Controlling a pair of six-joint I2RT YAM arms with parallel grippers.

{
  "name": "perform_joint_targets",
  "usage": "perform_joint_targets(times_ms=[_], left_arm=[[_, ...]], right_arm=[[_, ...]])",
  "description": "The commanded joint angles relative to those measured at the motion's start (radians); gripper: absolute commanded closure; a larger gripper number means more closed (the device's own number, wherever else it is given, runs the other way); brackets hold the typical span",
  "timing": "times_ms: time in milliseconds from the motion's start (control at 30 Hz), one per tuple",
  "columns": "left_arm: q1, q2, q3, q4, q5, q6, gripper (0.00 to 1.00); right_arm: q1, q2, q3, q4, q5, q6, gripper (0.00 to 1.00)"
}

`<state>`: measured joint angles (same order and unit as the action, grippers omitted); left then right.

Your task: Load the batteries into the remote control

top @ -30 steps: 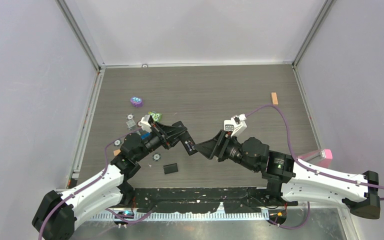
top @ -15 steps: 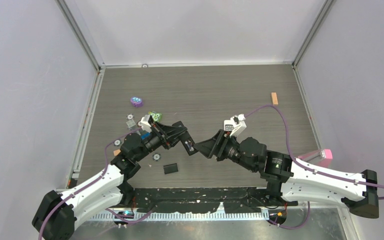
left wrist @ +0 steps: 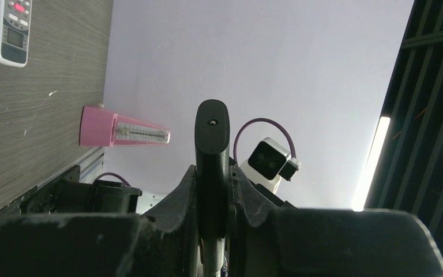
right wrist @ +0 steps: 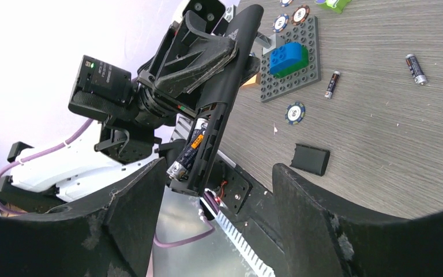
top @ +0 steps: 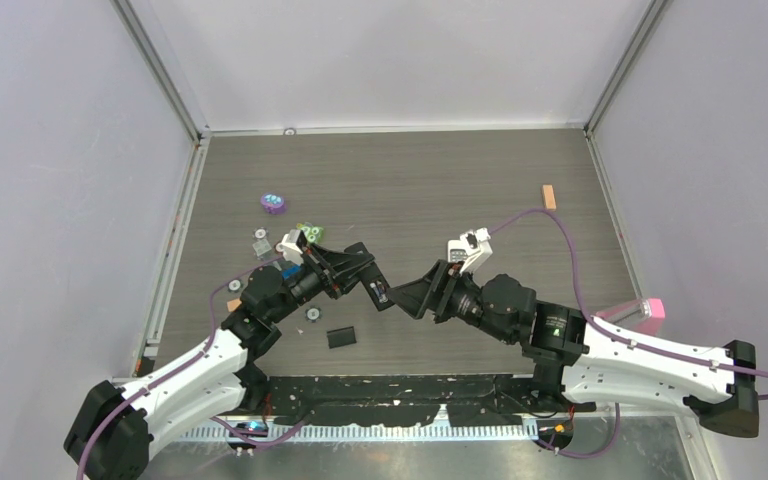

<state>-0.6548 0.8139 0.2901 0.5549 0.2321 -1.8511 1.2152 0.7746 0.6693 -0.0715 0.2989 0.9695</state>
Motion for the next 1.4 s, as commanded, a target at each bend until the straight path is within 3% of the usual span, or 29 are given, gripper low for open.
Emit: perform_joint_targets(times_ms=[0,900,1367], left_arm=[[-0.006,-0.014,0.044,0.017,0.006,0.006,1.0],[-0.006,-0.031,0.05,-0.007,0.026,0.006,1.0],[-0.005,-0.031,0.044,-0.013,0.011,-0.012,1.0]], right_arm=[[0.0,0.011,0.034,0.05,-0.048,-0.055,0.27],[-0.011,0.032,0.017,0.04,0.008,0.028,0.29],[-0.015,0.002,0.016,0.085,-0.092,-0.04,0.25]])
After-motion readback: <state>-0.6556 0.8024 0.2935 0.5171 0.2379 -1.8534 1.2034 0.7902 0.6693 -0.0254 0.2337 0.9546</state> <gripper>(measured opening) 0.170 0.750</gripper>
